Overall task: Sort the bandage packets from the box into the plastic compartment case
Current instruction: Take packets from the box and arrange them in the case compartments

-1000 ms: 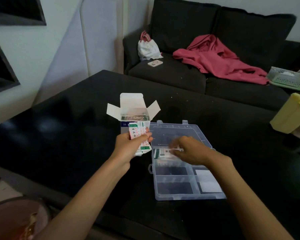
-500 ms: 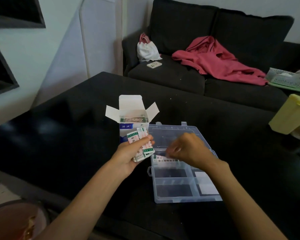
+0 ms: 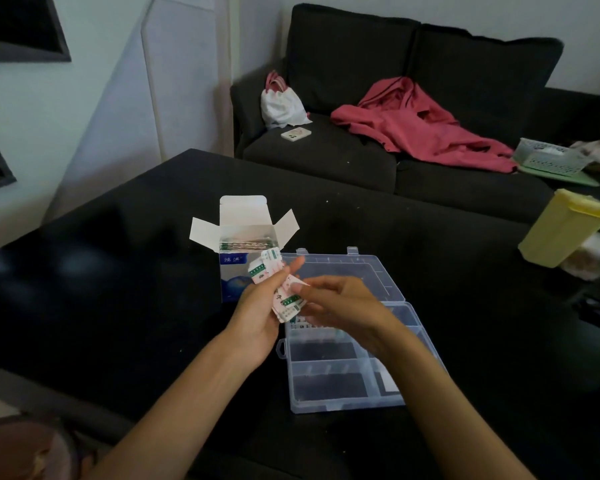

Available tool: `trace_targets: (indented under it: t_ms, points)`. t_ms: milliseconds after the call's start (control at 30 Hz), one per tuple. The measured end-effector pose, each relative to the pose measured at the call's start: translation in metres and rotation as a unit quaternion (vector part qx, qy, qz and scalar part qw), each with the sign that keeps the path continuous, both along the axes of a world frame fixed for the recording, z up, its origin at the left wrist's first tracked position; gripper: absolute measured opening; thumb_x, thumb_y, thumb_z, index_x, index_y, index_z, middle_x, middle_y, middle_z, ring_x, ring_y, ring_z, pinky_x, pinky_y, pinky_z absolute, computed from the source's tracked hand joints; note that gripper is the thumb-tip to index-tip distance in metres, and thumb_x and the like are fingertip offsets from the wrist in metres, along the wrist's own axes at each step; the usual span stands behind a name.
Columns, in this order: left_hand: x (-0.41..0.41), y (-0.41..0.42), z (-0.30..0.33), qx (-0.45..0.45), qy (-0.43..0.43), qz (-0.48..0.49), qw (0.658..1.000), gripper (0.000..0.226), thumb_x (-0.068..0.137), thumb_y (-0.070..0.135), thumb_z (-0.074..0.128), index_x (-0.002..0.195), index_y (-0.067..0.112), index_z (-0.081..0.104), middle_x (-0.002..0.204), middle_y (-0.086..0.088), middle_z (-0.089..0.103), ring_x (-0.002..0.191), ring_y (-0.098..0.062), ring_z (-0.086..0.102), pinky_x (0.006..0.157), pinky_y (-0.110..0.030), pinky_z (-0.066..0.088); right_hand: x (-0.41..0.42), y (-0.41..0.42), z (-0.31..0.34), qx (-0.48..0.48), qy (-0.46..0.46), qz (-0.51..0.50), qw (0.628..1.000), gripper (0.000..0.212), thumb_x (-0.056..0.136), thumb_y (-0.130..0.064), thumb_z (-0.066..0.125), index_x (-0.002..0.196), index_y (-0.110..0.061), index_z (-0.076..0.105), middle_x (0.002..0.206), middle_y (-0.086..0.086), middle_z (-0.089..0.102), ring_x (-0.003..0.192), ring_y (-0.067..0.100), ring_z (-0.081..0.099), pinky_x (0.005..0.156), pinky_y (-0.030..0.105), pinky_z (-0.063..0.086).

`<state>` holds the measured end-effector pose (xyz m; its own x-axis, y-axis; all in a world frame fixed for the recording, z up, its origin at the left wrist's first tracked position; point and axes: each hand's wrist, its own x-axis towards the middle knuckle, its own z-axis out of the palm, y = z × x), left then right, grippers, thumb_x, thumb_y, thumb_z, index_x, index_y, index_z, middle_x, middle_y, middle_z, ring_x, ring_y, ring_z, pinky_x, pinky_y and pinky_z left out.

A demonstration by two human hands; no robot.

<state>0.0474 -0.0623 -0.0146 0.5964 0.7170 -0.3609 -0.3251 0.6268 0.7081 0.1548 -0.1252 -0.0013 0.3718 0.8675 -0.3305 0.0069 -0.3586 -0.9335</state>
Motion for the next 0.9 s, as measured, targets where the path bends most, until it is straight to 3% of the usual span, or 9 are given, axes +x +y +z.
trace_targets:
  t_ms: [100,200,233,400,500,633,900]
  points:
    - [0.002,-0.004,0.003,0.027,-0.014,-0.014,0.999,0.025,0.092,0.02,0.052,0.085,0.023,0.076,0.106,-0.005,0.067,0.097,-0.018,0.063,0.077,-0.032,0.05,0.001,0.0,-0.001,0.029,0.004,-0.042,0.999,0.015,0.082,-0.017,0.068,0.097,-0.014,0.069,0.088,0.002,0.072,0.075,0.009,0.07,0.061,0.017,0.055]
    - [0.003,-0.003,0.003,0.051,-0.033,-0.063,0.996,0.037,0.099,0.024,0.036,0.131,0.015,0.051,0.12,-0.012,0.063,0.111,-0.024,0.059,0.093,-0.038,0.047,0.006,-0.004,0.001,0.046,0.025,-0.087,0.995,0.021,0.082,-0.016,0.069,0.102,-0.012,0.068,0.088,0.002,0.073,0.069,0.007,0.07,0.055,0.015,0.051]
    - [0.004,-0.002,0.002,0.069,-0.022,-0.071,0.995,0.039,0.1,0.022,0.033,0.137,0.014,0.044,0.119,-0.011,0.064,0.11,-0.024,0.06,0.095,-0.038,0.047,0.008,-0.005,0.002,0.045,0.026,-0.09,0.995,0.022,0.081,-0.016,0.07,0.102,-0.012,0.068,0.087,0.002,0.073,0.068,0.007,0.071,0.054,0.015,0.051]
    - [-0.001,-0.004,-0.004,0.208,0.11,-0.089,0.968,0.028,0.101,0.018,0.036,0.123,0.016,0.054,0.106,-0.004,0.067,0.099,-0.015,0.064,0.085,-0.03,0.053,0.01,-0.004,0.003,0.033,-0.154,-0.075,0.985,0.022,0.078,-0.019,0.073,0.096,-0.021,0.059,0.087,-0.006,0.061,0.073,0.005,0.06,0.052,0.014,0.045]
    - [-0.003,-0.006,-0.006,0.248,0.136,-0.096,0.954,0.023,0.099,0.017,0.043,0.116,0.017,0.06,0.102,-0.005,0.07,0.089,-0.012,0.07,0.071,-0.023,0.057,0.01,-0.005,0.001,0.043,-0.105,-0.074,0.991,0.016,0.087,-0.015,0.063,0.103,-0.021,0.061,0.089,-0.002,0.062,0.067,0.003,0.06,0.047,0.01,0.046]
    - [-0.003,-0.004,-0.008,0.237,0.147,-0.033,0.96,0.017,0.091,0.011,0.058,0.104,0.02,0.064,0.093,-0.001,0.072,0.077,-0.008,0.071,0.057,-0.018,0.054,0.01,-0.005,-0.004,0.058,-0.119,-0.092,0.987,0.019,0.088,-0.021,0.062,0.104,-0.013,0.069,0.082,-0.008,0.065,0.065,0.003,0.063,0.049,0.01,0.048]
    - [0.0,-0.005,-0.009,0.2,0.136,-0.058,0.969,0.023,0.095,0.009,0.051,0.114,0.016,0.062,0.101,-0.004,0.071,0.084,-0.011,0.07,0.067,-0.022,0.057,0.009,-0.002,-0.013,0.066,-0.074,-0.126,0.987,0.018,0.091,-0.019,0.058,0.104,-0.011,0.066,0.089,-0.001,0.067,0.074,0.007,0.066,0.052,0.014,0.051]
